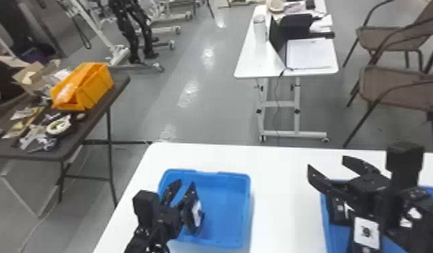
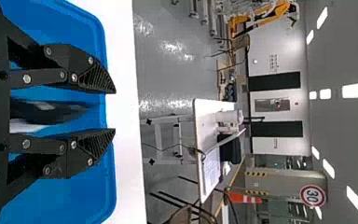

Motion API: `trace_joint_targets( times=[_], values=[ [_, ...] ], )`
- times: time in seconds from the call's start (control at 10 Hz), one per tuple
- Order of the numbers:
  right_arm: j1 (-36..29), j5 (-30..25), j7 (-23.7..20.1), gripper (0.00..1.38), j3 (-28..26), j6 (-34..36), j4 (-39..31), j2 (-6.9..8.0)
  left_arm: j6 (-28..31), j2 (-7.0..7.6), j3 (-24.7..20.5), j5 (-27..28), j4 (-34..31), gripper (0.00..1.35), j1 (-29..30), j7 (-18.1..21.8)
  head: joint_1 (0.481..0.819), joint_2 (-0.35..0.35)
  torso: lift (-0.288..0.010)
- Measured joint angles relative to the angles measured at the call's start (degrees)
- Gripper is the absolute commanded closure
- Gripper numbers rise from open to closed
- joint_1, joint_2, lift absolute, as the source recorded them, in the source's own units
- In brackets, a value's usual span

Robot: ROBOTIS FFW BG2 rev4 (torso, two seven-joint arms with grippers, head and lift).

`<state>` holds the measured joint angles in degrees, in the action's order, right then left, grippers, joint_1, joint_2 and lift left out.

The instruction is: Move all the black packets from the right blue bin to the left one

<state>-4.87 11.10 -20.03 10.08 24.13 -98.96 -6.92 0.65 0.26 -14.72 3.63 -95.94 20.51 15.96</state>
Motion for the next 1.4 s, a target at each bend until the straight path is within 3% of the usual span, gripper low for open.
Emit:
trace_joint_targets(
  times=[0.2, 0.7, 1.0, 1.4],
  values=[
    [-3.18, -0.77, 2.97, 0.12, -1.79, 0.68, -2.73, 0.13, -2.49, 0.0, -0.73, -0.52, -0.06, 0.11, -0.13, 0.04, 0.695, 0.263, 0.0],
    [-14.64, -2.66, 5.39, 0.12, -8.58, 6.07, -9.19, 0.36, -7.69, 0.0, 1.97, -6.18, -0.81, 0.12, -0.44, 0.39, 0.695, 0.161, 0.0],
    [-15.69, -2.85, 5.89, 0.12, -10.93, 5.7, -5.52, 1.47, -8.05, 0.0, 2.18, -6.7, -0.83, 0.12, -0.43, 0.38, 0.695, 0.131, 0.0],
    [-11.91, -3.03, 5.9, 0.12, -12.65, 2.04, 4.4, 2.5, -7.93, 0.0, 2.9, -6.67, -0.83, 0.12, -0.74, 0.39, 0.695, 0.095, 0.0]
  ],
)
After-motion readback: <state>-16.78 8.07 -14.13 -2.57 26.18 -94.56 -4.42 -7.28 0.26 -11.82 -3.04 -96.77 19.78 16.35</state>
